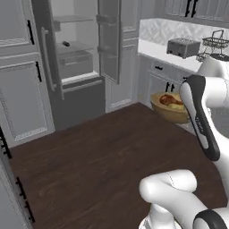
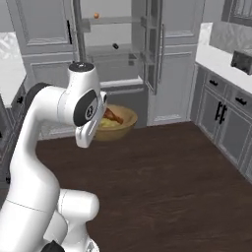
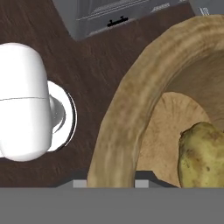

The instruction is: Pick the chicken drumstick and potato from their plates and place them in the bowl. Then put the bowl in the fridge.

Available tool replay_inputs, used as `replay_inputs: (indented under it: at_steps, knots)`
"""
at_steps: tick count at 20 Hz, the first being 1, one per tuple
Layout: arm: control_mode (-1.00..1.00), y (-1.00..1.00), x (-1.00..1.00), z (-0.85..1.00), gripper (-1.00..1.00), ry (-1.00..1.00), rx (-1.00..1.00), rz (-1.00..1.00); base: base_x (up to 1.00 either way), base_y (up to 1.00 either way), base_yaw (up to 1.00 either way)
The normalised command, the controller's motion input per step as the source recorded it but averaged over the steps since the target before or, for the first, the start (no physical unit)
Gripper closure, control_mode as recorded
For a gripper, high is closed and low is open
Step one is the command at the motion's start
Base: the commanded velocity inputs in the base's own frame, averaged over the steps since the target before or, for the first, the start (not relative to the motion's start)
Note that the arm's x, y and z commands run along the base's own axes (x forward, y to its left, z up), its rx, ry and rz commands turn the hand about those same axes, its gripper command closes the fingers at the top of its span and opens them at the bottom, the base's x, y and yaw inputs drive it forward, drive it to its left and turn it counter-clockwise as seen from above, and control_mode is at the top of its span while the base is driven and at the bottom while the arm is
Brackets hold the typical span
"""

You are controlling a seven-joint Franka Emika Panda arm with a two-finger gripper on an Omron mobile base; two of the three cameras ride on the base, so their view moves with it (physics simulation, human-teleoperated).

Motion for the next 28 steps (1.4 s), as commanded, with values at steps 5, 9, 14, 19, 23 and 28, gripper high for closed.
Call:
replay_inputs:
  at_steps: [5,9,14,19,23,28]
  knots:
    - [1.00,0.00,0.00,0.00,1.00,0.00,0.00,0.00,0.96,-0.52,0.61]
    - [1.00,0.00,0.00,0.00,1.00,0.00,0.00,0.00,0.85,-0.91,0.45]
    - [1.00,0.00,0.00,0.00,1.00,0.00,0.00,0.00,0.95,-0.98,0.35]
    - [1.00,0.00,0.00,0.00,1.00,0.00,0.00,0.00,1.00,-0.58,0.31]
    - [1.00,0.00,0.00,0.00,1.00,0.00,0.00,0.00,0.94,-0.20,0.38]
    - [1.00,0.00,0.00,0.00,1.00,0.00,0.00,0.00,0.99,-0.18,0.16]
